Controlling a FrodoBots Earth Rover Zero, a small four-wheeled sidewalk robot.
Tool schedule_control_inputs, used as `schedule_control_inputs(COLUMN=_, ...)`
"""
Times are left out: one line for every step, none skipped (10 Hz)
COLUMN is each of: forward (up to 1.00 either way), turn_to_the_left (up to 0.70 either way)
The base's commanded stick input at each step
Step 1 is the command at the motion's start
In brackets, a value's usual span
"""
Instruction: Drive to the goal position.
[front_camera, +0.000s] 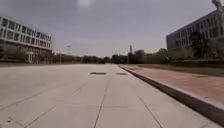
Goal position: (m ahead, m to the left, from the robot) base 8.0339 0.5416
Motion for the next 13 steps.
schedule_control_inputs(forward=1.00, turn_to_the_left=0.00)
schedule_control_inputs(forward=1.00, turn_to_the_left=0.00)
schedule_control_inputs(forward=1.00, turn_to_the_left=0.00)
schedule_control_inputs(forward=1.00, turn_to_the_left=0.00)
schedule_control_inputs(forward=1.00, turn_to_the_left=0.00)
schedule_control_inputs(forward=1.00, turn_to_the_left=0.00)
schedule_control_inputs(forward=1.00, turn_to_the_left=0.00)
schedule_control_inputs(forward=1.00, turn_to_the_left=0.00)
schedule_control_inputs(forward=1.00, turn_to_the_left=0.00)
schedule_control_inputs(forward=1.00, turn_to_the_left=0.00)
schedule_control_inputs(forward=1.00, turn_to_the_left=0.00)
schedule_control_inputs(forward=1.00, turn_to_the_left=0.00)
schedule_control_inputs(forward=1.00, turn_to_the_left=-0.07)
